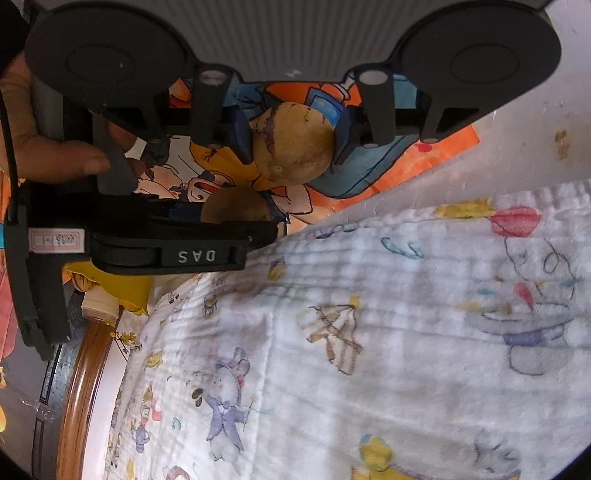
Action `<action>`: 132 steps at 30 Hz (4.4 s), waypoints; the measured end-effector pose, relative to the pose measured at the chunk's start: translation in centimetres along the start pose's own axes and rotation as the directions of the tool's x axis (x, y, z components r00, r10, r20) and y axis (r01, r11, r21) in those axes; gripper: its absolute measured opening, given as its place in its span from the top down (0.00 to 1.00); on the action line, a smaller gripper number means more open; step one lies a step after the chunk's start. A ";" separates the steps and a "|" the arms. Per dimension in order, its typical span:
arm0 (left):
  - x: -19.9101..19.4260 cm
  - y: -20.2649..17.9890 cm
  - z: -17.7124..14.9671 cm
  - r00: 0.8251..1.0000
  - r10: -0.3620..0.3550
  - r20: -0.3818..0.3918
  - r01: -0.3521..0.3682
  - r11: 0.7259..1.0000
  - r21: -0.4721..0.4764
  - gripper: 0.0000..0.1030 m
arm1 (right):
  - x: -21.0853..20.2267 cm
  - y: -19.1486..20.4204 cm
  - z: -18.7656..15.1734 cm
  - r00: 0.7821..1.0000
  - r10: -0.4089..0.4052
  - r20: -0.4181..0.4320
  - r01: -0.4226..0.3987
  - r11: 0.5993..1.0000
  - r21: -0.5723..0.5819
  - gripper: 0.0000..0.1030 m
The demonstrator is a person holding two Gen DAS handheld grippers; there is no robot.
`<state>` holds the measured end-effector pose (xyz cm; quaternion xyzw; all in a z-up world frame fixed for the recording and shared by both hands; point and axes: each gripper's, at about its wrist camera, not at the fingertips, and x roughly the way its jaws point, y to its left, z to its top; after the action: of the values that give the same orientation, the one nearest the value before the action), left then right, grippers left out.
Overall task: Organize fruits
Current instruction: 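Carry the kiwi and the round brown fruit over the metal tray, then lower the kiwi and brown fruit onto the tray and open both tools, then lift both open tools away from the tray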
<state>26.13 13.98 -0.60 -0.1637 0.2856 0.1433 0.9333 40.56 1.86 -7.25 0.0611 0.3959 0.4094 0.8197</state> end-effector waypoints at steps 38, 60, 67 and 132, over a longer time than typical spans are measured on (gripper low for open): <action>-6.8 -10.5 -2.7 0.983 -0.175 -0.050 0.179 0.981 0.082 0.52 | -25.9 -7.7 -7.0 0.940 -0.243 0.239 0.237 0.970 0.052 0.37; -4.6 -22.4 -6.7 0.893 -0.378 -0.244 0.434 0.867 0.246 0.52 | -33.9 -12.6 -18.4 0.849 -0.469 0.241 0.445 0.883 0.150 0.37; -3.2 -24.3 -7.0 0.886 -0.379 -0.266 0.448 0.848 0.283 0.52 | -33.0 -12.4 -18.8 0.817 -0.517 0.254 0.502 0.856 0.125 0.37; -14.4 -12.8 -9.2 0.942 -0.302 -0.148 0.336 0.871 0.359 0.01 | -37.1 0.1 -24.0 0.910 -0.415 0.010 0.412 0.906 0.094 0.01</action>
<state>14.82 -3.69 3.44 -0.0311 0.3173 -0.0781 0.9446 10.73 -30.18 -1.25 0.0185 0.4057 0.2073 0.8900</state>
